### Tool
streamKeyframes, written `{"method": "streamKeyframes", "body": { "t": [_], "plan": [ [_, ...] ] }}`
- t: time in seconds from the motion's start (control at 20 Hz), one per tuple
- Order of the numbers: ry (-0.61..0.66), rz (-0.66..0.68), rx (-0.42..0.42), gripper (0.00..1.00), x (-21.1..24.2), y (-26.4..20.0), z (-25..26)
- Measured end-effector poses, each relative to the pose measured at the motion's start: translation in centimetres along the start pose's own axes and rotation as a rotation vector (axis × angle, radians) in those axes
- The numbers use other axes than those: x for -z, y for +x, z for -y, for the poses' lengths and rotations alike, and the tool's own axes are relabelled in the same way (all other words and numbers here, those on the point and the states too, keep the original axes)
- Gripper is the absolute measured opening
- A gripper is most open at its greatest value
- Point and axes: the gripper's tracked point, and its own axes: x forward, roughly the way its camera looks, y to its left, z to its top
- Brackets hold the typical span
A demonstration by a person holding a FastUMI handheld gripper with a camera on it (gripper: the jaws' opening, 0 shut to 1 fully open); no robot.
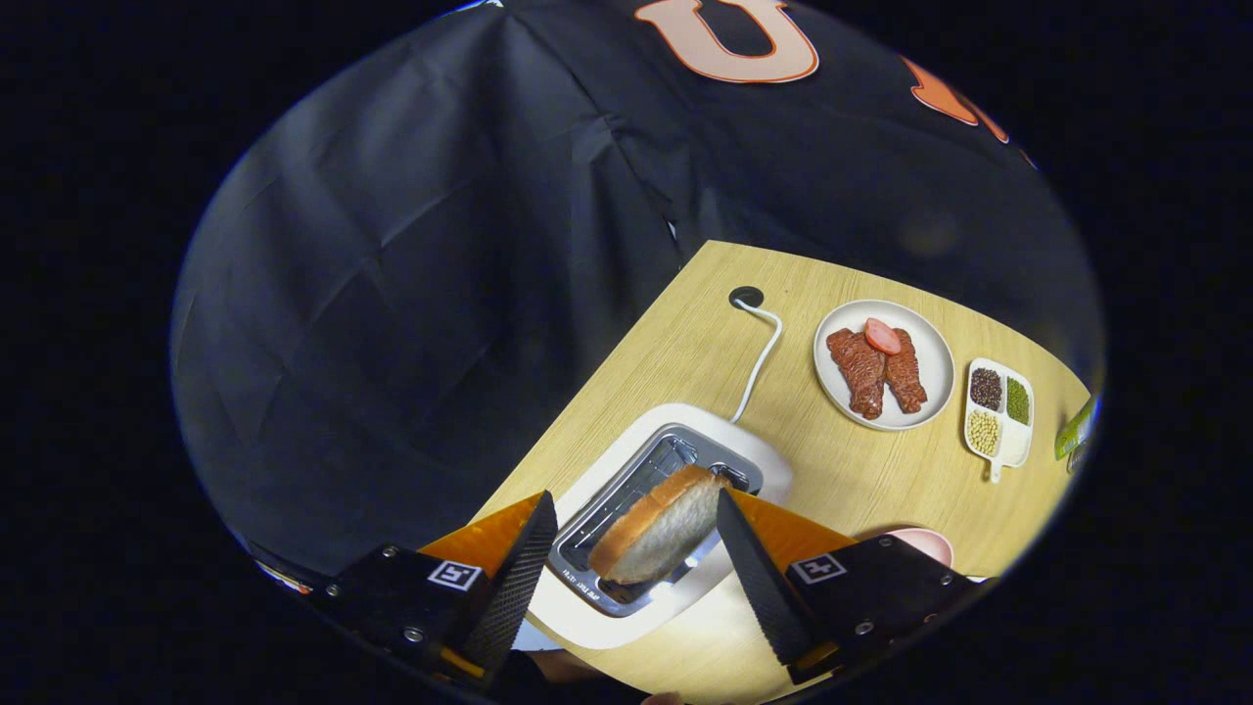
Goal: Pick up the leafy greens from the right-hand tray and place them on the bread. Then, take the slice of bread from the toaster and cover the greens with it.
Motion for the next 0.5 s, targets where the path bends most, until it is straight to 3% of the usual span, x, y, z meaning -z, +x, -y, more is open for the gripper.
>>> {"method": "streamKeyframes", "body": {
  "t": [0.3, 0.35, 0.5],
  "plan": [
    [-0.035, -0.080, 0.052, 0.94, 1.9, 1.6, 0.6],
    [-0.031, -0.084, 0.058, 0.91, 2.0, 1.7, 0.7],
    [-0.012, -0.097, 0.072, 0.67, 2.6, 1.5, 1.0]
  ]
}}
